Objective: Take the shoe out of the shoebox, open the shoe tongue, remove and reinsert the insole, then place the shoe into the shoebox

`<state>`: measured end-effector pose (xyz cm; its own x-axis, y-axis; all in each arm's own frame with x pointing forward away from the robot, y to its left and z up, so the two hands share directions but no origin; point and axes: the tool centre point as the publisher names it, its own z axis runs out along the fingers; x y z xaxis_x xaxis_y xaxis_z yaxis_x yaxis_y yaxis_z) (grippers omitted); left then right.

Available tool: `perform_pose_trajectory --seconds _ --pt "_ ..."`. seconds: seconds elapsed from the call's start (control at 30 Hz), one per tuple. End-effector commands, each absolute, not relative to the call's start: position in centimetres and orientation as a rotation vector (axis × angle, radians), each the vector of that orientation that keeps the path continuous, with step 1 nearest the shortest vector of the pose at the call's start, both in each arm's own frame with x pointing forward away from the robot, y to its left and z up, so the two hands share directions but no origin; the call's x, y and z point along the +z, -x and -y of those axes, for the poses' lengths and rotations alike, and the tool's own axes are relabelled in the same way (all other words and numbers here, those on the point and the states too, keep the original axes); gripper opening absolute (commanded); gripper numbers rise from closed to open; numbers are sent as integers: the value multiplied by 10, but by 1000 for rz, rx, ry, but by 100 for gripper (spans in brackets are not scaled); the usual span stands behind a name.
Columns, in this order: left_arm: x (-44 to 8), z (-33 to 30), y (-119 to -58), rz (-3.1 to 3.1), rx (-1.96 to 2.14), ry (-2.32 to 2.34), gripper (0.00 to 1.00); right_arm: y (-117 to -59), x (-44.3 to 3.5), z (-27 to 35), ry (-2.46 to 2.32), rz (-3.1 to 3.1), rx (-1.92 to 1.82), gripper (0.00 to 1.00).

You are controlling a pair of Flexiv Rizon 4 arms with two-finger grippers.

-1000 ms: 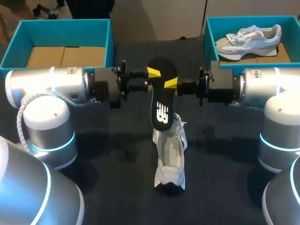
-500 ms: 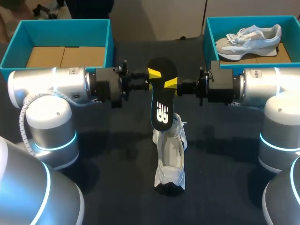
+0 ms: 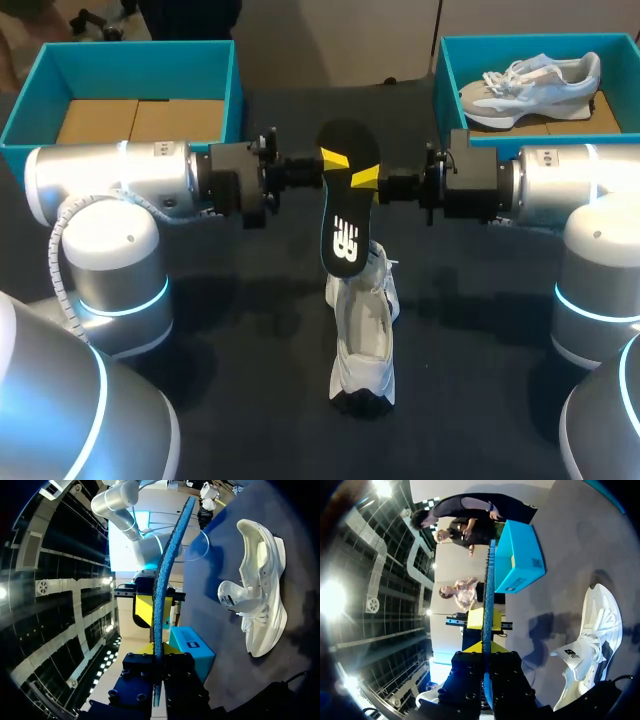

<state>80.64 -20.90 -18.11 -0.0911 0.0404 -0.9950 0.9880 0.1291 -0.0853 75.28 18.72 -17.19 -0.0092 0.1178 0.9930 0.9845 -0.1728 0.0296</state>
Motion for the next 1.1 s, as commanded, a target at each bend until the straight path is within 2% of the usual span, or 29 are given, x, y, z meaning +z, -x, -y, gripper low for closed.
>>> perform_pose_trajectory --seconds 0.03,0.07,0.1,0.13,0.17,0.7,1.1 --pt "-181 212 -808 -1365 -1158 -1109 0 -752 -173 -190 1417 1223 -1296 0" --pt "-180 211 -808 -1363 -1160 -1107 0 -752 -172 -189 1417 1221 -1299 0" --pt "-180 210 -807 -1362 -1161 -1107 0 -752 -172 -188 1419 1216 -1305 38" --pt "-180 208 -806 -1362 -1162 -1107 0 -752 -172 -187 1419 1215 -1305 95" --pt "-180 207 -806 -1362 -1163 -1107 0 -752 -172 -185 1424 1214 -1312 100" --pt "-176 172 -775 -1383 -1231 -1108 0 -749 -168 -137 1310 1443 -1445 100" --pt "-176 154 -739 -1421 -1278 -1128 0 -751 -174 -125 1283 1718 -1338 100"
